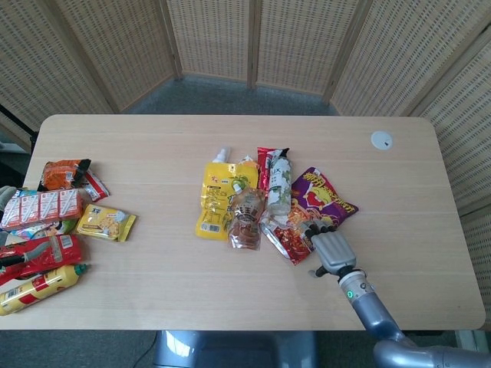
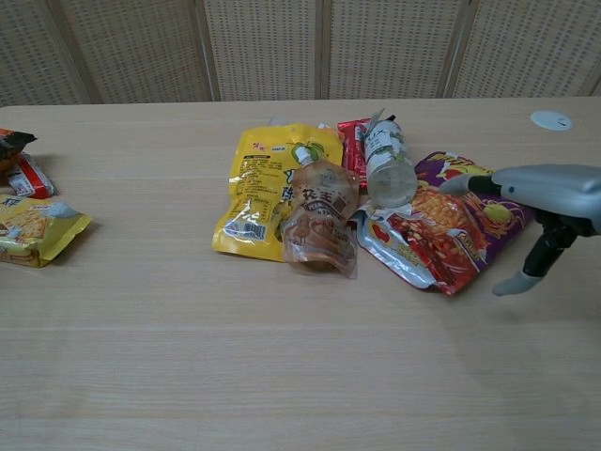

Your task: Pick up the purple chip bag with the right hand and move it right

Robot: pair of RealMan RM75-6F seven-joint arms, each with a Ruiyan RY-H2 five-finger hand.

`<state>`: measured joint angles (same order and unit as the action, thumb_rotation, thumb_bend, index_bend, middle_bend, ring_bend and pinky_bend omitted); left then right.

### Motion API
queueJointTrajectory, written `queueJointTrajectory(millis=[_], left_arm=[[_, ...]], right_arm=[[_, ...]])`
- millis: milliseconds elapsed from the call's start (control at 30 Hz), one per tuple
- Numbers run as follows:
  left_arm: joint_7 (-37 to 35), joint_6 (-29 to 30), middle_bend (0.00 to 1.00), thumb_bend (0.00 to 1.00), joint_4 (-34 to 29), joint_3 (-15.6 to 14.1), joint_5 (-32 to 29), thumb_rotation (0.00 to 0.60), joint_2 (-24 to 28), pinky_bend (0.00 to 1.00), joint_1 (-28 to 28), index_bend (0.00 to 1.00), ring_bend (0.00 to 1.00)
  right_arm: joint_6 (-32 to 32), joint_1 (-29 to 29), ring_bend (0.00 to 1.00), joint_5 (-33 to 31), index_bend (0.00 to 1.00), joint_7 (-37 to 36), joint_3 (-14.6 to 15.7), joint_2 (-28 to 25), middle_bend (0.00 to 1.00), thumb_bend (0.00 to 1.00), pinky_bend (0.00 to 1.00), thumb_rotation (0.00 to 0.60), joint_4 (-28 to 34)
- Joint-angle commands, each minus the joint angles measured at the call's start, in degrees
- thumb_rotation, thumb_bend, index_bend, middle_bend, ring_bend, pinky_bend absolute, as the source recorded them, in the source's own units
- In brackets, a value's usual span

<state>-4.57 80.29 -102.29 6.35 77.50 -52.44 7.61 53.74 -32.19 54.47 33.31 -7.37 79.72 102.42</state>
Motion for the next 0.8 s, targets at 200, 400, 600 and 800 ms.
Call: queueJointTrajectory(millis=[200,400,600,800], left_arm=[[-0.1,-0.2,0.00,0.00,0.0,-0.1,0.1,0.315,0.0,0.00,0.1,0.00,0.00],[0.0,-0.3,0.00,0.00,0.0,-0.1,0.2,0.319,-0.1,0.00,0.2,0.00,0.00],[-0.2,-0.1,0.00,0.00,-0.1,-0.1,0.2,0.319,-0.1,0.00,0.1,0.00,0.00],[-0.3,-0.1,0.00,0.00,-0.1,-0.1,0.3,0.319,-0.1,0.00,0.1,0.00,0.00]], right_arm=[[-4.3,-5.7,0.00,-0.8,0.00,2.7,1.7,-0.5,0.00,0.00,0.00,0.600,-1.4],[-4.0,-9.1,0.00,-4.1,0.00,4.3,0.5,0.5,0.00,0.00,0.00,0.600,-1.8],[-3.9,-11.1,0.00,-7.1,0.00,5.6,2.1,3.2,0.00,0.00,0.00,0.600,-3.0],[-4.0,-12.1,0.00,-8.0,0.00,4.9,3.8,7.0,0.00,0.00,0.00,0.600,-6.7]])
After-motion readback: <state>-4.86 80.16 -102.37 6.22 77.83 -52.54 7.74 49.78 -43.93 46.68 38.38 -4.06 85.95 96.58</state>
